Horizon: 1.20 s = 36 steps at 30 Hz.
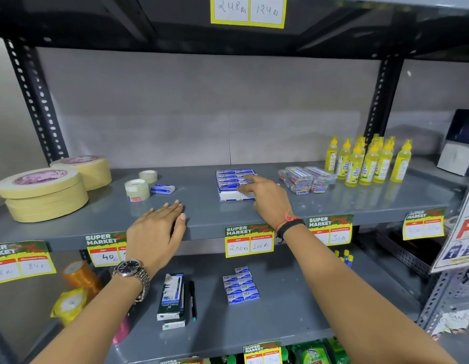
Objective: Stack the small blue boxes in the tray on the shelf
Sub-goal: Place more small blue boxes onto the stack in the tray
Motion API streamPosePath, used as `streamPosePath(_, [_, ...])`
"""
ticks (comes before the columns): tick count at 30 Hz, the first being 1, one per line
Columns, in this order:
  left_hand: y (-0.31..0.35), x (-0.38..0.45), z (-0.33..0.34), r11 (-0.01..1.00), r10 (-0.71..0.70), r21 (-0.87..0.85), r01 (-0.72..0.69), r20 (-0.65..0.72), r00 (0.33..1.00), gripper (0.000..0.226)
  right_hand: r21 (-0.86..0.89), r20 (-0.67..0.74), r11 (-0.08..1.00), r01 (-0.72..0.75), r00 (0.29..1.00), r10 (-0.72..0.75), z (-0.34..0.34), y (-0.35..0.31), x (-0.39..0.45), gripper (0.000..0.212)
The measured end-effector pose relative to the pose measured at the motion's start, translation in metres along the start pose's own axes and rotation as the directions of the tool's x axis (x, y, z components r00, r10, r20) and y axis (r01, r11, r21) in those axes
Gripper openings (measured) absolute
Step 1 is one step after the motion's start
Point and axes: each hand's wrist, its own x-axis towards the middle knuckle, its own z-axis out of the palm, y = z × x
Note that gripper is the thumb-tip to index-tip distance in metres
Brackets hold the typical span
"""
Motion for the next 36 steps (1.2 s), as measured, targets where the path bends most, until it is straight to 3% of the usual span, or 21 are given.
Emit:
streamPosePath(6, [-0.004, 0.001, -0.001, 0.999, 0.017, 0.046, -0.019, 0.039, 0.999, 0.053, 0.081, -0.021, 0.995, -0.054, 0.998, 0.056, -0.003, -0.004, -0.001, 0.044])
streamPosePath(10, [-0.023, -0.004, -0.007, 0.996, -0.071, 0.053, 0.069, 0.024, 0.997, 0.061, 0.1, -0.029, 0.993, -0.068, 0.997, 0.071, -0.003, -0.009, 0.002, 0.044])
streamPosePath(15, [-0.054, -0.015, -0.018, 0.989, -0.135, 0.067, 0.133, 0.026, 0.991, 0.061, 0.208, -0.072, 0.976, 0.071, 0.996, -0.057, 0.007, -0.041, 0.021, 0.054])
streamPosePath(18, [-0.065, -0.02, -0.024, 0.99, -0.117, 0.083, 0.113, 0.044, 0.992, 0.061, 0.282, 0.031, 0.953, 0.113, 0.991, -0.127, 0.021, -0.07, 0.039, 0.046])
streamPosePath(22, [-0.069, -0.021, -0.03, 0.994, -0.082, 0.079, 0.075, 0.08, 0.993, 0.062, 0.333, 0.207, 0.941, 0.064, 0.968, -0.139, 0.045, -0.102, 0.068, 0.041])
streamPosePath(28, [-0.069, -0.022, -0.03, 0.996, -0.079, 0.042, 0.076, 0.086, 0.993, 0.06, 0.349, 0.286, 0.937, 0.026, 0.949, -0.132, 0.072, -0.123, 0.096, 0.033])
streamPosePath(36, [-0.069, -0.022, -0.029, 0.993, -0.108, 0.048, 0.105, 0.082, 0.991, 0.056, 0.461, 0.167, 0.888, 0.007, 0.981, -0.094, 0.073, -0.119, 0.101, 0.038])
